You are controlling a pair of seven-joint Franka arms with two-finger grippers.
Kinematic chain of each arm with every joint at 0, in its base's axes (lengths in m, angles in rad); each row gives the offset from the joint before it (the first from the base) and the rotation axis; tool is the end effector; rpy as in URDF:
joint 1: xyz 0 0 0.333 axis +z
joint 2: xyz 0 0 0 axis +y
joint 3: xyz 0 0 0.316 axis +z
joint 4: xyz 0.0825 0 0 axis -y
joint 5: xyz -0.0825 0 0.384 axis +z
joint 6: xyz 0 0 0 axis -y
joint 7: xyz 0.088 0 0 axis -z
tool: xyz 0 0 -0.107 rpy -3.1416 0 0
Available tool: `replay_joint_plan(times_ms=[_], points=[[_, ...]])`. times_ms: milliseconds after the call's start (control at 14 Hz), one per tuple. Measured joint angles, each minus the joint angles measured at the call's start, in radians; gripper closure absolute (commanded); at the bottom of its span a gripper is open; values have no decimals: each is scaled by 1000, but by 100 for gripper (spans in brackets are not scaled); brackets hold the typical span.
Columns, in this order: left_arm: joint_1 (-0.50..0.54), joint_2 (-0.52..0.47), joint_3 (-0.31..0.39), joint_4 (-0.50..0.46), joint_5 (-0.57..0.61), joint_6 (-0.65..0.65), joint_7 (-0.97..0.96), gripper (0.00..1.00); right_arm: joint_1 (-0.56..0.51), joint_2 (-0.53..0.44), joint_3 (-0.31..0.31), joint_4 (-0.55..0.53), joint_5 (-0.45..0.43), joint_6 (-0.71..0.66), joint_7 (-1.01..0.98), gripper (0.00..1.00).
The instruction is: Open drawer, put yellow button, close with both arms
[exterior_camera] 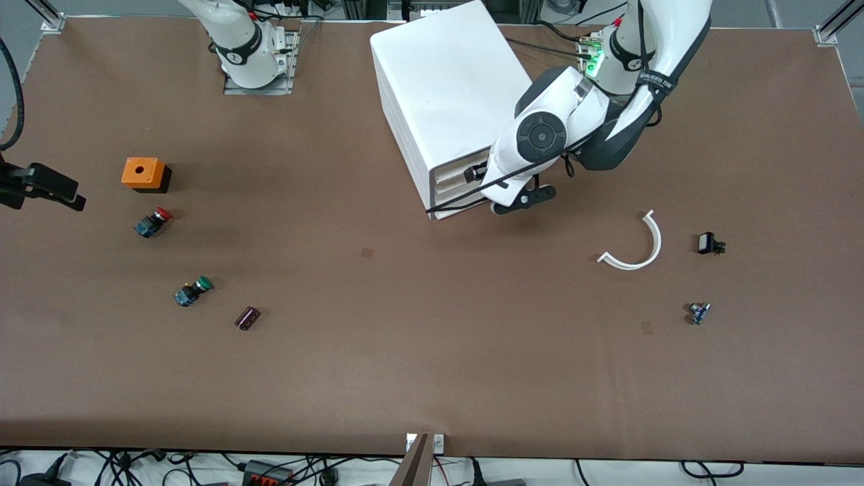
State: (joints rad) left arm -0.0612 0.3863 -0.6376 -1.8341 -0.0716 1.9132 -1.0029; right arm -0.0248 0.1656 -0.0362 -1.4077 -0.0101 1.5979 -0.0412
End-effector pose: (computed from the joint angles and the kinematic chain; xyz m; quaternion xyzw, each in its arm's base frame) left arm 0.4741 -0.3737 0.3430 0.9678 0.1688 -0.1865 0.0087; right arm 0.6072 -0.0362 0.6079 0.9998 -0.0095 0.0119 0.0087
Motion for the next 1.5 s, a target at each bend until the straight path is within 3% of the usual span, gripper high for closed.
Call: replay_joint_plan(times_ms=[286, 500, 714, 1143, 1286, 1500], points=[[22, -4, -6, 20, 23, -9, 8, 0, 0, -112, 0, -175, -6, 72, 2, 0], [88, -15, -6, 104, 186, -119, 80, 0, 0, -141, 2, -207, -6, 81, 2, 0], [126, -27, -6, 224, 303, -263, 239, 0, 0, -142, 2, -207, -6, 84, 2, 0], [314, -39, 4, 410, 321, -394, 752, 0, 1, -143, 3, -209, -6, 58, 2, 0], [309, -64, 90, 434, 256, -393, 849, 0, 1, -147, 3, -213, -6, 52, 0, 0], [182, -141, 387, 418, 86, -389, 1032, 0, 1, -151, 3, -218, -7, 51, -3, 0]])
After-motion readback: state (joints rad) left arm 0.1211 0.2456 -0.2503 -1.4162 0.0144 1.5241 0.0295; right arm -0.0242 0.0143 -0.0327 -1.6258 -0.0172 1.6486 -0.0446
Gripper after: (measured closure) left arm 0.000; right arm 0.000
